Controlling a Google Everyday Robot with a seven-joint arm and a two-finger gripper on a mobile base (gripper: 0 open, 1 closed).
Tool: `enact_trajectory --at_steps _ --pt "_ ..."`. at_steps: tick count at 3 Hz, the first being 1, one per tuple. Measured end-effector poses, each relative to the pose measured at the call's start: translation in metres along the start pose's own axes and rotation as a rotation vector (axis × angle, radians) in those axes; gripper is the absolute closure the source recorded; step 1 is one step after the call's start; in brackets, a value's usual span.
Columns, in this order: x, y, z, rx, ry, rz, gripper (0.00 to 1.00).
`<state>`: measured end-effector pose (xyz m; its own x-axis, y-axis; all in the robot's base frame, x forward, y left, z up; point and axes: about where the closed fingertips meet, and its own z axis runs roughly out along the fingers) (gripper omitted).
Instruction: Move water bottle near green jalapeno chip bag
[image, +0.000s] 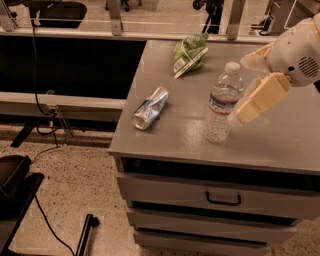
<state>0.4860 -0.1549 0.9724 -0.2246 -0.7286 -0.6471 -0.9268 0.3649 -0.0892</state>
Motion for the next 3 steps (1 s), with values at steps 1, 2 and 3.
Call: enact_trajectory --at_steps 1,2,3 --pt "-0.0014 0.0002 0.0009 -0.002 -0.006 0.001 0.00" --pt "-0.0029 0.0011 0.0016 -0.003 -0.006 -0.002 0.16" --pt "-0.0049 0.0024 0.0026 -0.005 -0.006 -0.006 0.47"
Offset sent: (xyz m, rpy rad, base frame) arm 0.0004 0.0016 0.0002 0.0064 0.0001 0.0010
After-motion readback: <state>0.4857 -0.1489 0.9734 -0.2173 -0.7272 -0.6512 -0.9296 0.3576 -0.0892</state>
